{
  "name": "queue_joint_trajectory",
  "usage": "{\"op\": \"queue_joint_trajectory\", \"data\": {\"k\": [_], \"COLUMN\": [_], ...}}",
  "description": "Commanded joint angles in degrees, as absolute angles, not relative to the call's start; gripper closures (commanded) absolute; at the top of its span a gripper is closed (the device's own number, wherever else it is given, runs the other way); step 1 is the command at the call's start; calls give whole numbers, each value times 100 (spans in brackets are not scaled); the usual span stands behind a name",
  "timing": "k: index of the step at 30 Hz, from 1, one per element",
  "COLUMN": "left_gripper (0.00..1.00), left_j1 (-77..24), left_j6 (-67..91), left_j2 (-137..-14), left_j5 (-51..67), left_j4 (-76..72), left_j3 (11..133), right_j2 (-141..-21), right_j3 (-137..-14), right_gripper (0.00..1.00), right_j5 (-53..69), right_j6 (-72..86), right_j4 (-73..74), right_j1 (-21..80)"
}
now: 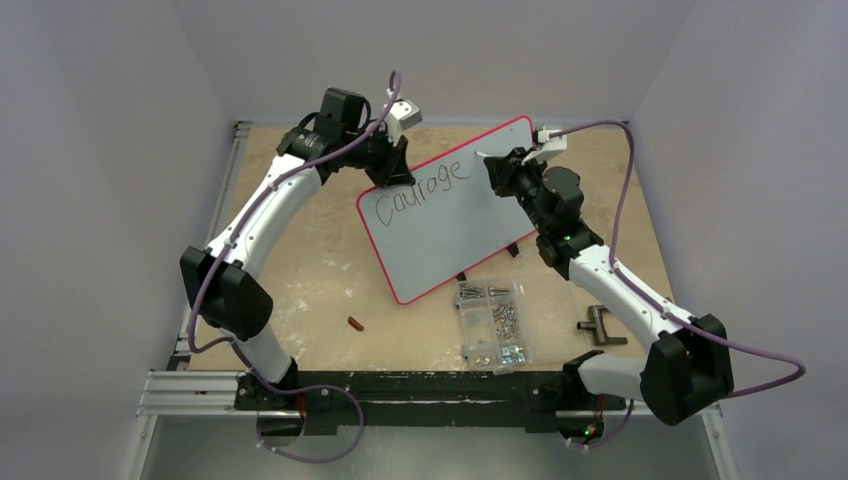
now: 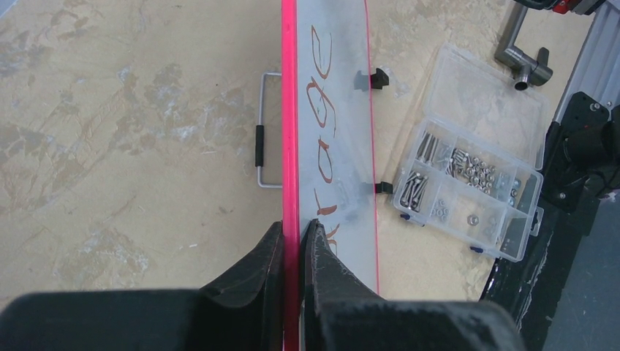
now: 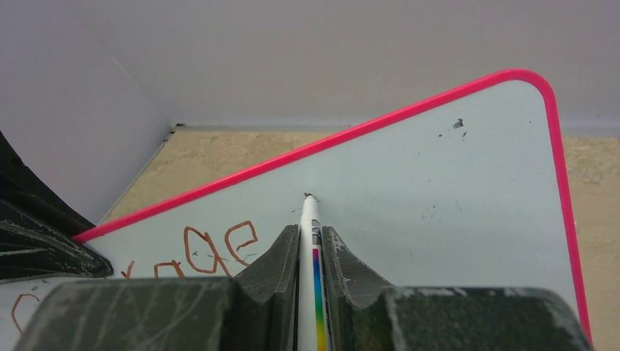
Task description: Write a sentence on the whiteboard
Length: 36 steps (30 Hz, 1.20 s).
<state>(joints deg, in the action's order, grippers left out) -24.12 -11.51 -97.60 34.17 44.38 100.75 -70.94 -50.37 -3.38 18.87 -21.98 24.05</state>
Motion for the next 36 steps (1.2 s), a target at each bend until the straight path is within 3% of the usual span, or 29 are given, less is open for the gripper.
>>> {"op": "queue_joint_trajectory", "data": {"k": [1,36], "left_gripper": [100,100], "left_j1": [-2486,-2522], "left_j6": [-1609,-1582], "left_j2": [-9863,-9765], "left_j5": [3041,2952], "left_j4": [4867,4922], "left_j3": [10108,10122], "right_j2": [-7058,-6901], "right_j3": [-5300,-5412], "right_gripper": [100,100], "right_j5": [-535,-114], "right_j6": [1664,1915], "right_j4": [-2410,-2397], "right_j1": [2381,2184]}}
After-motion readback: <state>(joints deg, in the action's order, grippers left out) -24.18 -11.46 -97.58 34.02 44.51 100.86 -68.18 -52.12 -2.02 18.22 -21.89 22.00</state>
